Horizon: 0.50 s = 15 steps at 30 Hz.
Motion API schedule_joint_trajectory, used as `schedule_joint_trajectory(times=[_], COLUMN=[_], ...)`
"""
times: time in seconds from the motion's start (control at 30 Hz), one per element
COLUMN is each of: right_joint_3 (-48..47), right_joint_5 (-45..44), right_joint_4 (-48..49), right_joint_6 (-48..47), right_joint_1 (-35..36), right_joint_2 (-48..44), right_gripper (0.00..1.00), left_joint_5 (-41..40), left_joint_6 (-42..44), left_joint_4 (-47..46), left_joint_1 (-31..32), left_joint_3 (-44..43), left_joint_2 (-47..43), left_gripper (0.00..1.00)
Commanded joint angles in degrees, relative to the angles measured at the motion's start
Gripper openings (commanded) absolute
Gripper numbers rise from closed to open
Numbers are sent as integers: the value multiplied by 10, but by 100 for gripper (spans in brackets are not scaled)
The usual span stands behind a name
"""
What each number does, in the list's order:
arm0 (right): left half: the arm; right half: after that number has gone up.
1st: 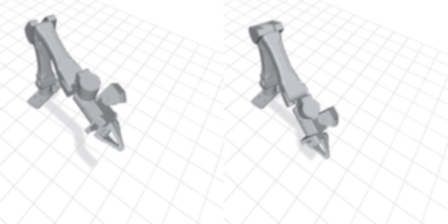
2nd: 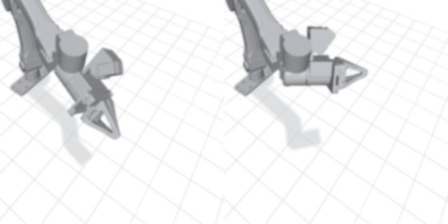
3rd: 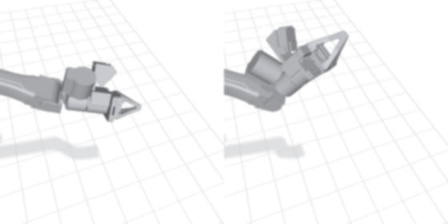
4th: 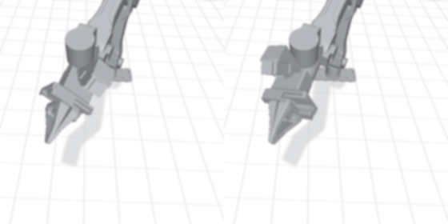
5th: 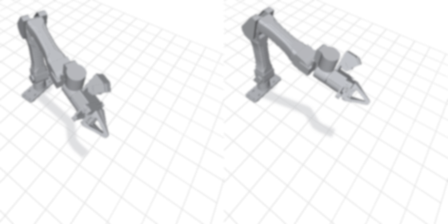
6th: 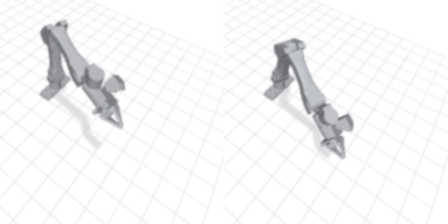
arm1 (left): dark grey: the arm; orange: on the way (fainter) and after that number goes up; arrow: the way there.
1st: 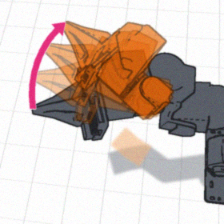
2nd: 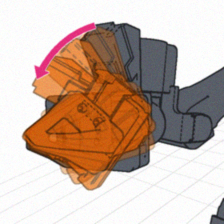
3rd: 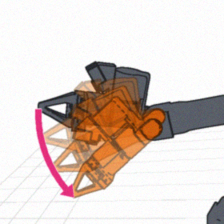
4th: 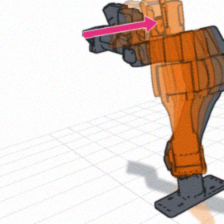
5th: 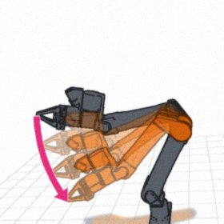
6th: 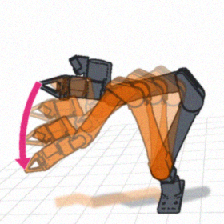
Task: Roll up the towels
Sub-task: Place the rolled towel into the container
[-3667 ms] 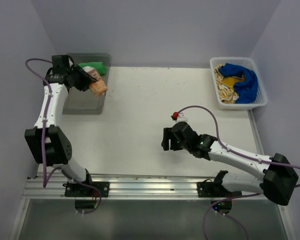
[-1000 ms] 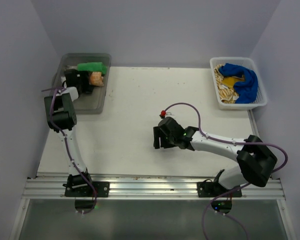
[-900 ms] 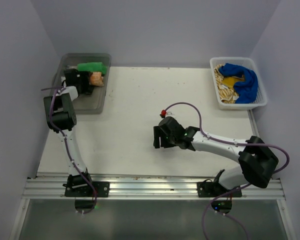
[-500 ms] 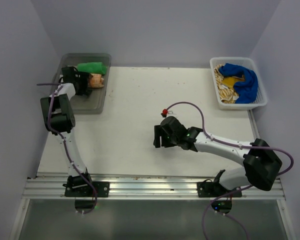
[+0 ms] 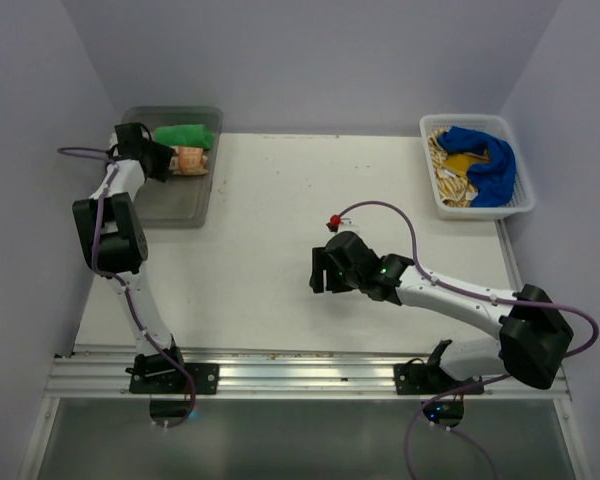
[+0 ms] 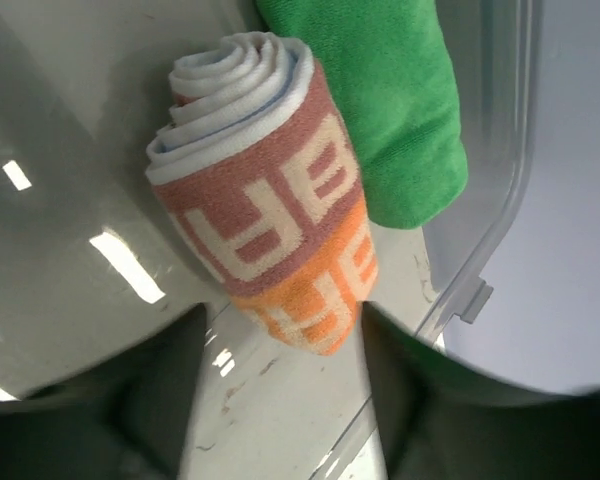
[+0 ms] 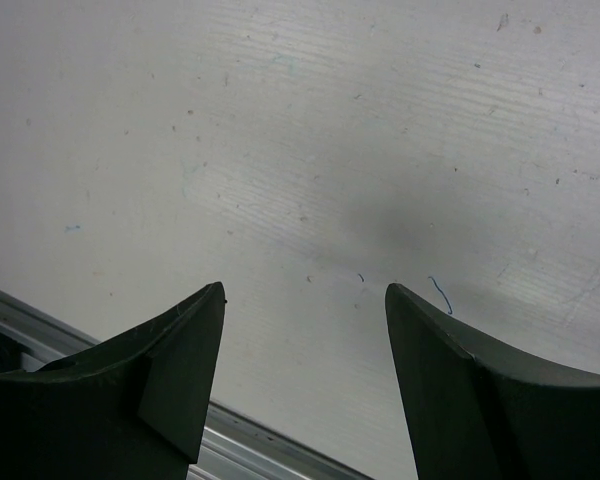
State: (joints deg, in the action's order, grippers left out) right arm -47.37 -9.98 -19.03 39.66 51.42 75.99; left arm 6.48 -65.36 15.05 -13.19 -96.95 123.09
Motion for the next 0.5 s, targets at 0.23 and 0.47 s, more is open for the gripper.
schedule_joint_trajectory(times=[0.23, 0.47], right_joint_3=[-25, -40], right_joint_5=[-2, 1], right_joint_4=[19, 18], right_joint_6=[-6, -12], right_joint_1=[4, 4], right_joint_2=[30, 57], right_gripper=[70, 69], left_joint_5=[-32, 0], left_joint_6=[109, 105], left_joint_4=[96, 90], left_joint_1=[-7, -6], left_joint_3=[-62, -114], left_joint_2=[22, 93], left_gripper=[0, 0])
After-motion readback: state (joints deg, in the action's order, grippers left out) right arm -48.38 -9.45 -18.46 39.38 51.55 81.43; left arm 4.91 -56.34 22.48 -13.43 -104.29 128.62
